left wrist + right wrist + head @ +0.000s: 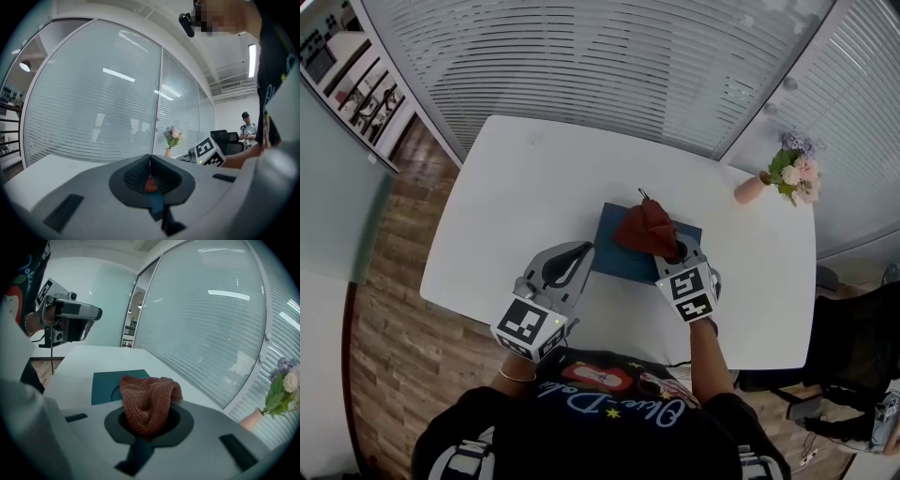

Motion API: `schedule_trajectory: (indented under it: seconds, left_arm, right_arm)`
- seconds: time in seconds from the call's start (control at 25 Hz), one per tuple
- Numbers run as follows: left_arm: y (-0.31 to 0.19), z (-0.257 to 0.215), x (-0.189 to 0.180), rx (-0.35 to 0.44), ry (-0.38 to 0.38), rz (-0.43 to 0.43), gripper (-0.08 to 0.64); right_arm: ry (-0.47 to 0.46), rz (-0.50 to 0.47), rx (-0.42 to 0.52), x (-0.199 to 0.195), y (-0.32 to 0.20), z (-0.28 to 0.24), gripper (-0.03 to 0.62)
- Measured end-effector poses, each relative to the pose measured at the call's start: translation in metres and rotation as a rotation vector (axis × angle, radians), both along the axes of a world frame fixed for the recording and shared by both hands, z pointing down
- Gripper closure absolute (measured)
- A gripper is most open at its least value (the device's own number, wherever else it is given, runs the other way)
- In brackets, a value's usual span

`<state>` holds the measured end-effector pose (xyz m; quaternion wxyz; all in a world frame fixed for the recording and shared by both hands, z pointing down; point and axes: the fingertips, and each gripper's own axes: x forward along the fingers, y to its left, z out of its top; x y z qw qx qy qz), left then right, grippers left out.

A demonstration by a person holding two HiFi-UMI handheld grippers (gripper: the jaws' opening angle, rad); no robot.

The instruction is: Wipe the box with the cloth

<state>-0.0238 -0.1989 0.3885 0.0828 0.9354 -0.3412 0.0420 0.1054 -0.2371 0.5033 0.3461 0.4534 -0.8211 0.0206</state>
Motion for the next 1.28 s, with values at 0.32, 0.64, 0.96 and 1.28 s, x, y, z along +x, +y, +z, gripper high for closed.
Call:
schedule_trajectory:
  seconds: [0.32,0.64,0.96,1.28]
  left_arm:
    - [0.016,-0.012,0.015,0.02,-0.002,-0.003,0.557]
    - [0.028,-0.016,0.018,0.03,-0.009,-0.021,0.557]
    - [0.031,-0.021,0.004,0.049,-0.016,-0.07,0.557]
    - [0.036,-0.024,-0.019,0.053,-0.012,-0.13,0.557]
  right_arm:
    - [0.01,0.089,-0.05,0.052,0.023,0.014,0.566]
    - [-0.002,0.166,-0.055,0.09,0.032,0.016,0.566]
    - [0.038,0.166,0.095,0.083,0.018,-0.032,0.566]
    - [-0.041,-0.01,0.269,-0.007,-0.003,-0.089,0.566]
